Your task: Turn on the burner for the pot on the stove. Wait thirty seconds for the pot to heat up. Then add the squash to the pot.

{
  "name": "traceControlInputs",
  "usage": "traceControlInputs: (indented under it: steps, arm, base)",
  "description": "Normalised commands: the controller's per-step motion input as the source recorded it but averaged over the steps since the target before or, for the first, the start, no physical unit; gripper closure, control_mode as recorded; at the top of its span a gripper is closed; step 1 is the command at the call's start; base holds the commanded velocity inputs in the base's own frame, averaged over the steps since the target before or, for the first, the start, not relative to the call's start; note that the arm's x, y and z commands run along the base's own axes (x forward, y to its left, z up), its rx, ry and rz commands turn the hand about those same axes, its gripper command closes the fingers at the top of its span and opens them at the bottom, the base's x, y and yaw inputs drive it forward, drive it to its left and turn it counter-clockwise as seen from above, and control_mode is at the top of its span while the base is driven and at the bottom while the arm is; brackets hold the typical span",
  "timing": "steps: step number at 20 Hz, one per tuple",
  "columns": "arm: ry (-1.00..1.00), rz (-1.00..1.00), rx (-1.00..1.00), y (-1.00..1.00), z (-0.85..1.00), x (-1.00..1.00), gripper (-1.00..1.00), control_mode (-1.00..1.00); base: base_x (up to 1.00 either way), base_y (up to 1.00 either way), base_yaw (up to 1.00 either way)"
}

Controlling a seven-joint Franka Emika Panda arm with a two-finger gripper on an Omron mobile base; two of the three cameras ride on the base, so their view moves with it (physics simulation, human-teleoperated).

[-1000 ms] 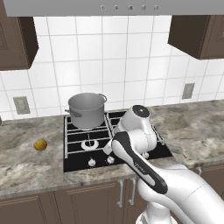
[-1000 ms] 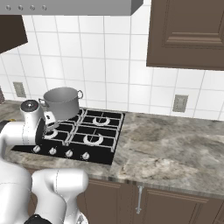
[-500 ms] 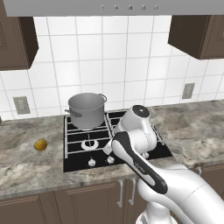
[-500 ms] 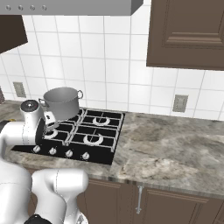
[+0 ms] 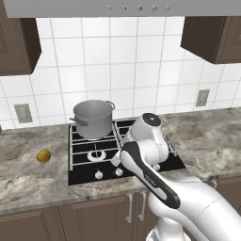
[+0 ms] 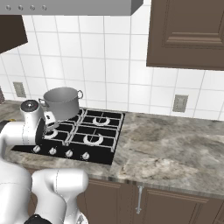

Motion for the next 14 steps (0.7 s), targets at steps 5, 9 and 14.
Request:
traceControlInputs:
  steps: [5, 9, 14]
  arm:
    - [0.00, 0.00, 0.00, 0.00, 0.00, 0.00, -1.00, -1.00]
    - [0.00, 0.00, 0.00, 0.00, 0.00, 0.00, -1.00, -1.00]
    - [0.00, 0.00, 0.00, 0.00, 0.00, 0.00, -1.00, -1.00]
  base:
    - [0.00, 0.00, 0.00]
    - [0.00, 0.00, 0.00]
    - [0.00, 0.00, 0.00]
